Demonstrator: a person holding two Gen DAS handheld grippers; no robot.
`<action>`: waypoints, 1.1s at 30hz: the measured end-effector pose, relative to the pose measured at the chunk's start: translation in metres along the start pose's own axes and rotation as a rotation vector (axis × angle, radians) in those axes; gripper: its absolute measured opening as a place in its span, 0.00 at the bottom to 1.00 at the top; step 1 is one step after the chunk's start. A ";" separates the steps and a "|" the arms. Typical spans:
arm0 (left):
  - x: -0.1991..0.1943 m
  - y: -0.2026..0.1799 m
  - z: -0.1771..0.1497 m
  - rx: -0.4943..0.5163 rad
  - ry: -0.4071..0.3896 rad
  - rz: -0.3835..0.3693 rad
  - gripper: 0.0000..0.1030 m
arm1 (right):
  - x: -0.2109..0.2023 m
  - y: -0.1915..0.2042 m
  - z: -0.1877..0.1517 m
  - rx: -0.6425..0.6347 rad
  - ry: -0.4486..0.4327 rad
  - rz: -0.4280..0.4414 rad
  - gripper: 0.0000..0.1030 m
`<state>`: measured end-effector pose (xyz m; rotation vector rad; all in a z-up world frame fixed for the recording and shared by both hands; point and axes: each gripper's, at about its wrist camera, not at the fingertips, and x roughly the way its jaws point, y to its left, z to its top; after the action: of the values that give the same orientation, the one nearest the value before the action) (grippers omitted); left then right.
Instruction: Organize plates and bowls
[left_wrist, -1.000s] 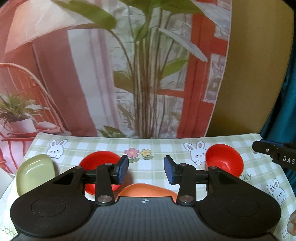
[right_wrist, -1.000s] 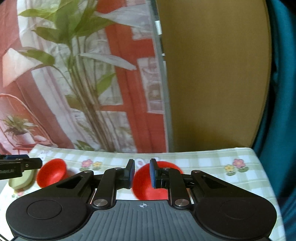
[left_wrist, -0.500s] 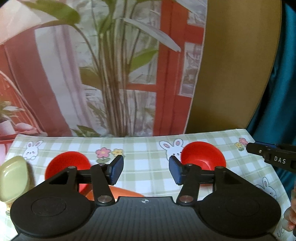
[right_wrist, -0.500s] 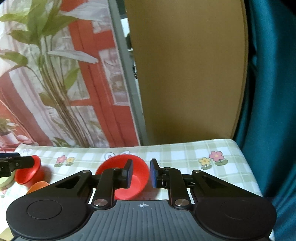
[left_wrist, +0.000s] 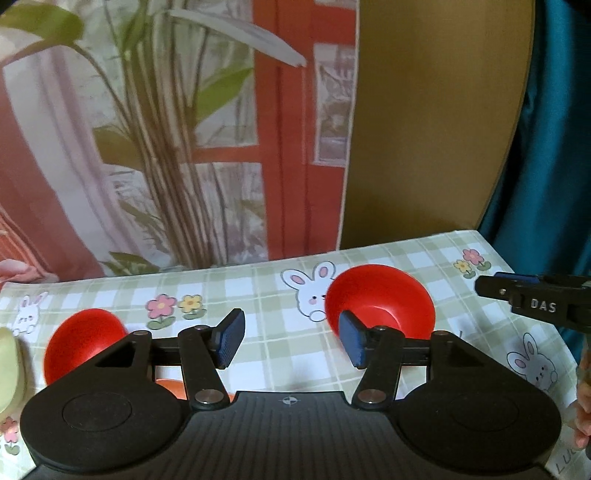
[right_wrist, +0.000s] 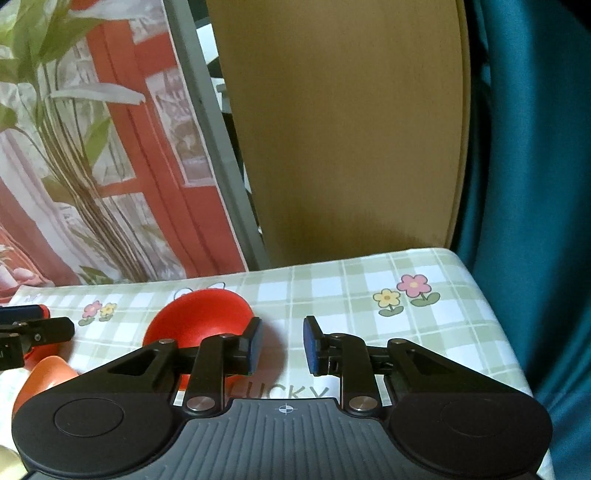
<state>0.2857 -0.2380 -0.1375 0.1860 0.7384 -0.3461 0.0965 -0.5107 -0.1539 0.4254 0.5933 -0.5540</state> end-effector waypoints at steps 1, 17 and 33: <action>0.004 -0.002 0.001 0.001 0.007 -0.007 0.57 | 0.003 0.000 0.000 0.004 0.005 0.002 0.22; 0.077 -0.013 -0.001 -0.021 0.107 -0.039 0.57 | 0.052 0.011 -0.008 0.047 0.056 0.051 0.25; 0.111 -0.026 -0.014 0.020 0.167 -0.113 0.20 | 0.070 0.015 -0.016 0.083 0.072 0.073 0.14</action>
<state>0.3434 -0.2850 -0.2252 0.1939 0.9130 -0.4488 0.1482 -0.5162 -0.2063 0.5452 0.6224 -0.4964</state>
